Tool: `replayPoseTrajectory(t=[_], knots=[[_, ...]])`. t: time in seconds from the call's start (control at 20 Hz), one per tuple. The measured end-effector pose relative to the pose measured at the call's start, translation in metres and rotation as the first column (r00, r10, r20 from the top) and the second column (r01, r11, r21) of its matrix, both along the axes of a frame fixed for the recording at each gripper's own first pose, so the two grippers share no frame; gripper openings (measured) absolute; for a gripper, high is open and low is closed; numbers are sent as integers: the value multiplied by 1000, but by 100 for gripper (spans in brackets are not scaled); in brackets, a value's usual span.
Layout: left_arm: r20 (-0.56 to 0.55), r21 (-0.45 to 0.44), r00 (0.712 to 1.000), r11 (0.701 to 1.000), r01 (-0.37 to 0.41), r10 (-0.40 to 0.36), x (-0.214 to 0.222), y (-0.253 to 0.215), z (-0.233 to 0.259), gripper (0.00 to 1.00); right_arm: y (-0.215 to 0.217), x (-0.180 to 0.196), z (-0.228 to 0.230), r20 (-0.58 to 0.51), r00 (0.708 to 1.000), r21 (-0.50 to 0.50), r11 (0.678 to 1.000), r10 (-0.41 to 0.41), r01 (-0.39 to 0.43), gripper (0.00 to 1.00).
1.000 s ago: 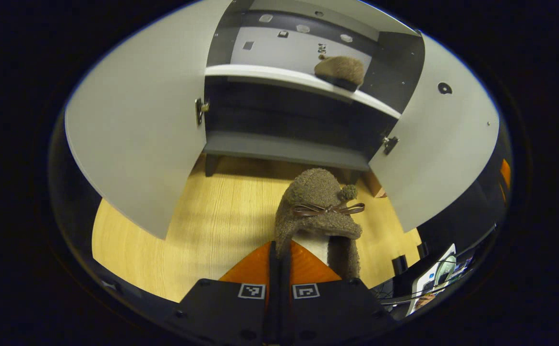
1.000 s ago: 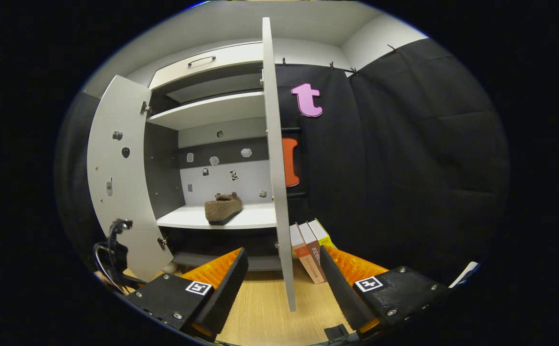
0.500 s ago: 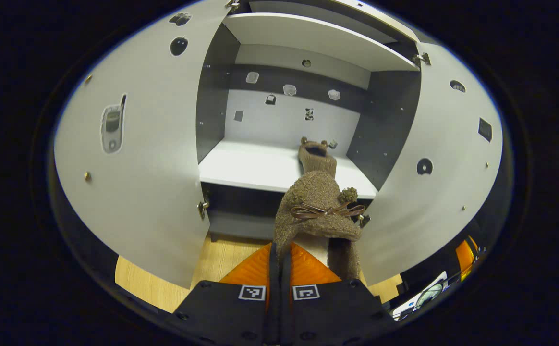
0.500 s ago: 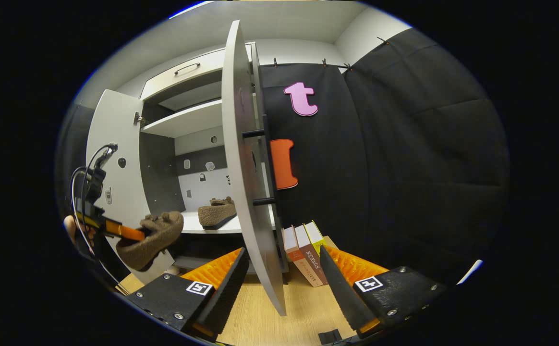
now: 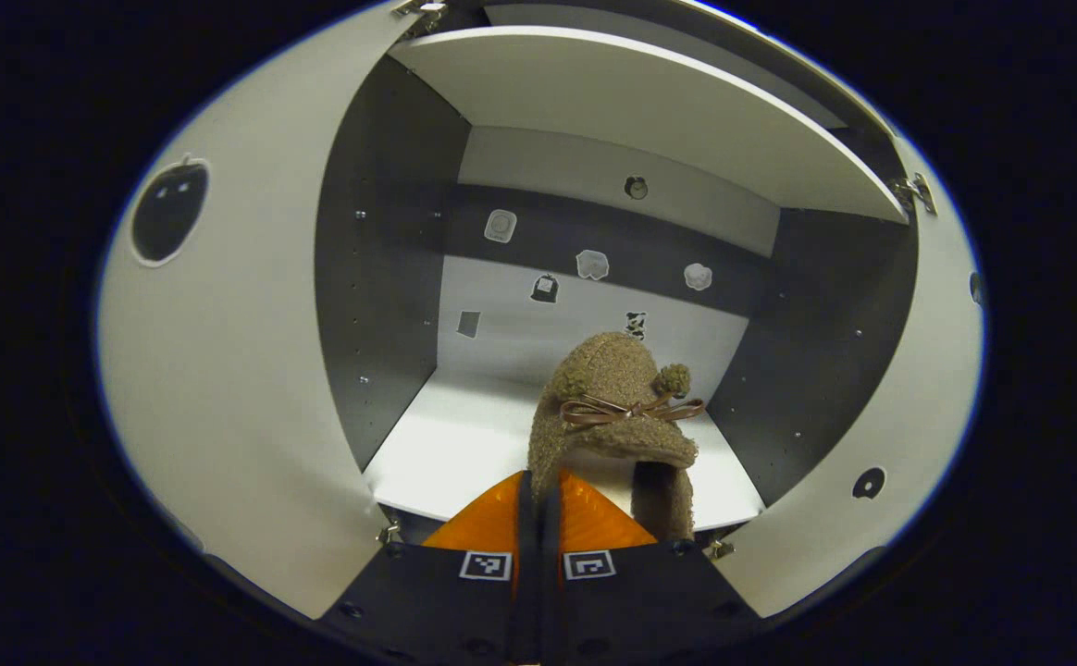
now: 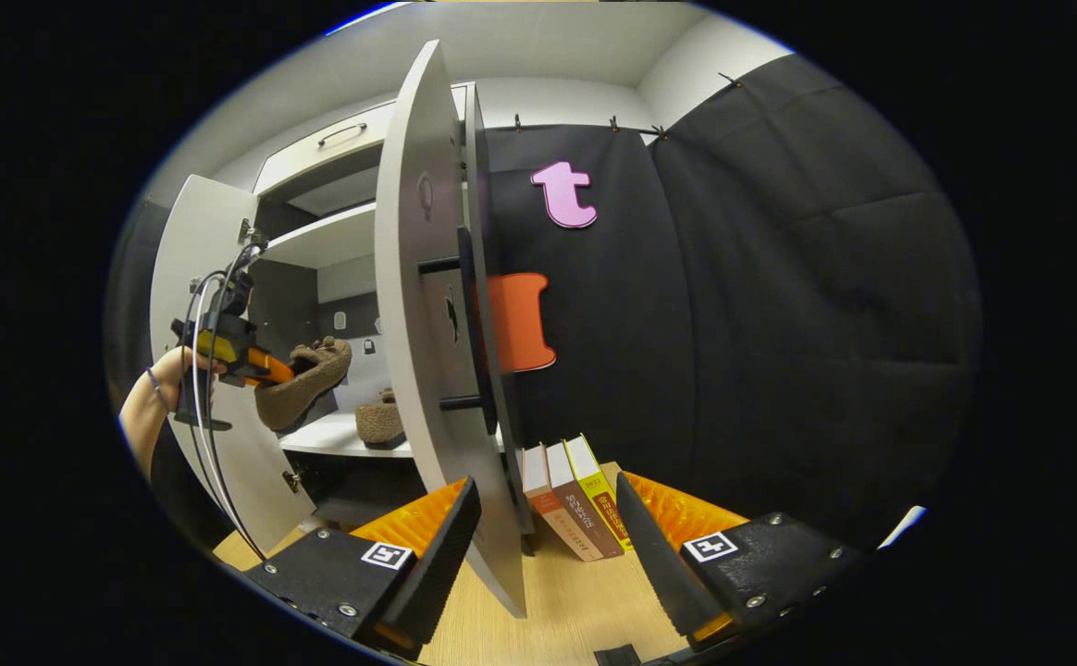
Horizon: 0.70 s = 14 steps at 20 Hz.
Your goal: Grab one shoe with the right hand and put it into the shoe cabinet, grab the other shoe with the left hand and put it into the shoe cabinet; then close the right door with the right hand and the left door with the left hand.
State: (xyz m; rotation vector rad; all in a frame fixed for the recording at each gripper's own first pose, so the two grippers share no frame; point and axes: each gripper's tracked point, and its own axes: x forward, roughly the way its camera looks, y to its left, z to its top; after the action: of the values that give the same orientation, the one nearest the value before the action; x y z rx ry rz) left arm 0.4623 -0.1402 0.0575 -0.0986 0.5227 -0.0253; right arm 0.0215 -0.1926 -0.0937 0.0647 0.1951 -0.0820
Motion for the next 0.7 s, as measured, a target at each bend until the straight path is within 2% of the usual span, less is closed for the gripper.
replayPoseTrajectory(t=[0.15,0.25,0.45,0.55,0.65,0.7], knots=[[-30,11,999,1000,-17,18,42,6,-17,6,-9,8,-2,-9,1000,-7,1000,-24,24,91],[-70,-13,997,1000,-14,13,63,2,-37,6,-12,9,-5,-18,999,-8,999,-40,39,91],[-127,12,992,1000,7,-5,87,8,-68,6,-21,7,-7,-28,997,-32,997,-77,76,91],[-165,8,986,1000,-14,15,90,10,-84,7,-24,5,-8,-34,995,-32,995,-92,91,91],[-196,-10,980,1000,-24,21,85,10,-92,13,-25,4,-9,-42,994,-24,995,-103,102,92],[-185,1,982,999,-34,33,84,14,-89,25,-26,4,-11,-44,993,-24,994,-107,106,92]])
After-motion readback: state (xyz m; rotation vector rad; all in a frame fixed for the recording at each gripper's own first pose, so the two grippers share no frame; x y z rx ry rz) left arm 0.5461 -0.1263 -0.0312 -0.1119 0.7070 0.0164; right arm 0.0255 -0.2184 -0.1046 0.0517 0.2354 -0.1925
